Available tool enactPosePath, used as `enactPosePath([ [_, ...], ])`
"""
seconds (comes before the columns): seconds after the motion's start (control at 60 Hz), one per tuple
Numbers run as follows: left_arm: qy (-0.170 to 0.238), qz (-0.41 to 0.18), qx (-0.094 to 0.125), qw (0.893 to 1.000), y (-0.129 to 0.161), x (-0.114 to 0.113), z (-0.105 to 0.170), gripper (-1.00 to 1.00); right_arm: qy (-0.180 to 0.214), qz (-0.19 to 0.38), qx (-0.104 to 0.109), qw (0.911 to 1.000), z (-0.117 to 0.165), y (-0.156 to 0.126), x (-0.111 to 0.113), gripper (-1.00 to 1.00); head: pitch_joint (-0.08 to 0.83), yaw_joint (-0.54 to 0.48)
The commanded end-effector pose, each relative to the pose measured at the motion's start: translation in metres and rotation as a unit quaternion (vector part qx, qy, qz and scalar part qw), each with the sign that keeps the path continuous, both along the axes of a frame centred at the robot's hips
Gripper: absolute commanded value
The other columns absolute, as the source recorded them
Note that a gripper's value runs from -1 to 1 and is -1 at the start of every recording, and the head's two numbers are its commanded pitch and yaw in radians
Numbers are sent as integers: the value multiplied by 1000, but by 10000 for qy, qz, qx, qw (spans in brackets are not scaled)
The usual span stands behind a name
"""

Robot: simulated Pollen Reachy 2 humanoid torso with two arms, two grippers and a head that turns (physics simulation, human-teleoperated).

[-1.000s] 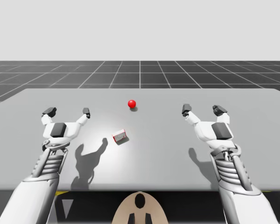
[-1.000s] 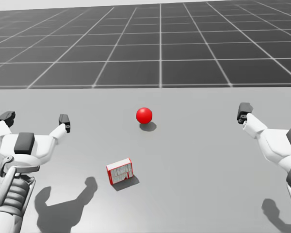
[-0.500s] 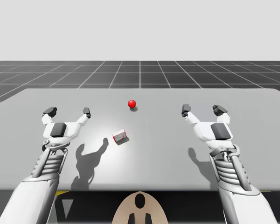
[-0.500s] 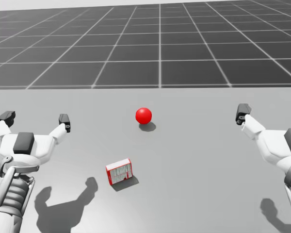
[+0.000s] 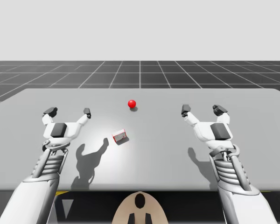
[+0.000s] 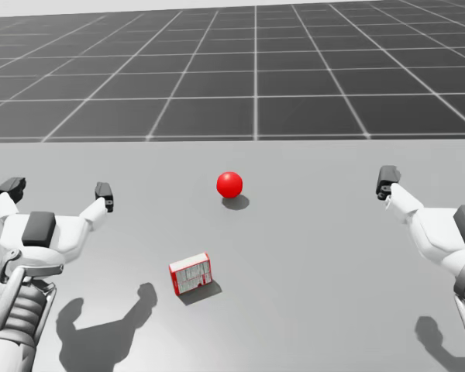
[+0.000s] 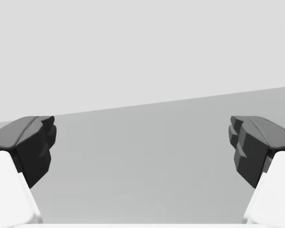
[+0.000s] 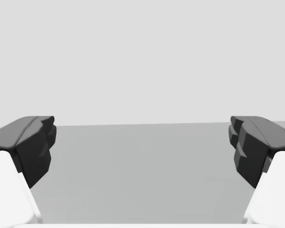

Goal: Watch the red light. When it turns green, pick up the object.

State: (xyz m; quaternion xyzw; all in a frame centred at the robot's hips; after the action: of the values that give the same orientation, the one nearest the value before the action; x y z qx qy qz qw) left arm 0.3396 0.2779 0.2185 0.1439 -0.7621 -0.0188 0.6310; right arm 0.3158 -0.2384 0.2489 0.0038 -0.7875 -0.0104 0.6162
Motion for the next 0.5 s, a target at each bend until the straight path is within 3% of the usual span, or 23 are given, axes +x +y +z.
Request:
enactPosePath([
  [0.017, 4, -3, 6, 10000, 0, 0, 0, -1000, 8, 7, 22, 10000, -1, 2, 0, -1000, 426, 65],
  [0.5, 19, -7, 17, 10000, 0, 1, -1, -1000, -6, -5, -14, 10000, -1, 1, 0, -1000, 428, 64],
])
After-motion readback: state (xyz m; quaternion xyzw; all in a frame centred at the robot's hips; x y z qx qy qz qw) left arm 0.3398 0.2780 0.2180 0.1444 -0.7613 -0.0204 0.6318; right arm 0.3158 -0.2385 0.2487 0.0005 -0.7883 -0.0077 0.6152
